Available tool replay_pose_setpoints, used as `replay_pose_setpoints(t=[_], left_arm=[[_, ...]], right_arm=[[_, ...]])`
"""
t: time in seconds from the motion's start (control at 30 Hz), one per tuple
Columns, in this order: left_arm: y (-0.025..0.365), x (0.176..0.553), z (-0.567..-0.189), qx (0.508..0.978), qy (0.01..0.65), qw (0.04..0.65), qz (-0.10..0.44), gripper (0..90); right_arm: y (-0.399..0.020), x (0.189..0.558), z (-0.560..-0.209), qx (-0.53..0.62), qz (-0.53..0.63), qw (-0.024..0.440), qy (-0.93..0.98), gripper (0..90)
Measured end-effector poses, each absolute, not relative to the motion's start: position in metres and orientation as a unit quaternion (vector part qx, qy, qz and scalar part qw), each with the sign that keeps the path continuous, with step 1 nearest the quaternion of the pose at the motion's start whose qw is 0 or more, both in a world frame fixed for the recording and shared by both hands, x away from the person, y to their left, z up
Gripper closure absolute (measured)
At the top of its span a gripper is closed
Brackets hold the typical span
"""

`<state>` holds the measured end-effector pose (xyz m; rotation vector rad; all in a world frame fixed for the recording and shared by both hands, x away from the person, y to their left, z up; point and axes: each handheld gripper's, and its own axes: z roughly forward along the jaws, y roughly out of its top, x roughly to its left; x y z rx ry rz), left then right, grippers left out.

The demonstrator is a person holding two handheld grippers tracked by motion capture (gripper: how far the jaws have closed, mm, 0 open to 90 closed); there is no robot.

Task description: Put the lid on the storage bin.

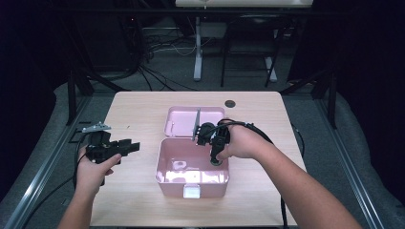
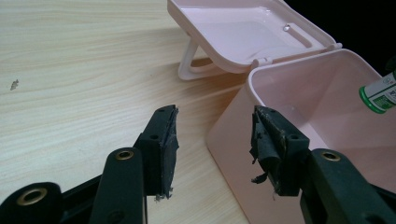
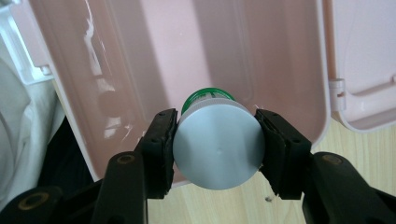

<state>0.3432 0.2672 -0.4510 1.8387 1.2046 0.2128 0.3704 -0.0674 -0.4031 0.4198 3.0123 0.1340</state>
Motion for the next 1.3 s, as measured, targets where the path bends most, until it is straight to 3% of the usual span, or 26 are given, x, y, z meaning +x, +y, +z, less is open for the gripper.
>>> replay_pose_setpoints(t=[1.3], left_arm=[[0.267, 0.346, -0.455, 0.745, 0.49, 0.446, 0.083, 50.9]], right_arm=[[-0.062, 0.373, -0.459, 0.078, 0.008, 0.056, 0.995, 50.1]])
